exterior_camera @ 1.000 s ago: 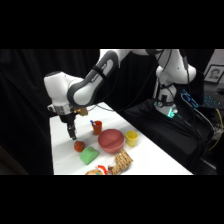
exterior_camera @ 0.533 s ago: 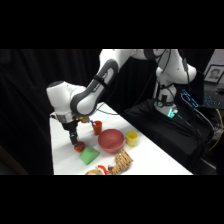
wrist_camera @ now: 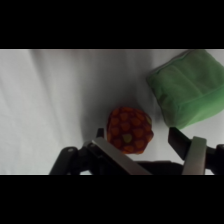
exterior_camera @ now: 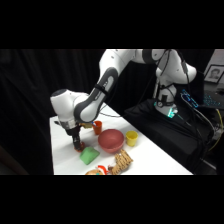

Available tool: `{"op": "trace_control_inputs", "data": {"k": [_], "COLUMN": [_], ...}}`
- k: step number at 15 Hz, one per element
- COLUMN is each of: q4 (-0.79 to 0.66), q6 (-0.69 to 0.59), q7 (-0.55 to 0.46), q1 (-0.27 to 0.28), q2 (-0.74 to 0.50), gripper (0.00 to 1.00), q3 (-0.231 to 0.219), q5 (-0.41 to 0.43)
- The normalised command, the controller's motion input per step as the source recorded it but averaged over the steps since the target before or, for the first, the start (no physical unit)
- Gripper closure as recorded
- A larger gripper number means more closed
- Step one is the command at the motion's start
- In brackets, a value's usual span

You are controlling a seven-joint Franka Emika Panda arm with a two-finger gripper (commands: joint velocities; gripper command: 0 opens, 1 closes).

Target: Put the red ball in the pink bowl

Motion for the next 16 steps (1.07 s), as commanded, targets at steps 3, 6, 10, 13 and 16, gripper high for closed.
{"op": "trace_control_inputs", "data": {"k": [3,6,10,13,16], "q4": [0.11,0.07,0.04,0.01,-0.08], "q6": [0.08,0.09,0.08,0.05,-0.02], "q7": [0.08,0.09,0.08,0.08,0.07], "q1": [0.045,0.028,0.015,0.030,0.058], "q2": [0.08,0.00,-0.03,-0.04,-0.16], "gripper": [0.26,0.40,0.74,0.97,1.00], "q3": [-0.042,-0.076,-0.059,-0.044,-0.045], "q5": [-0.029,-0.047,-0.064,-0.085,-0.109]}}
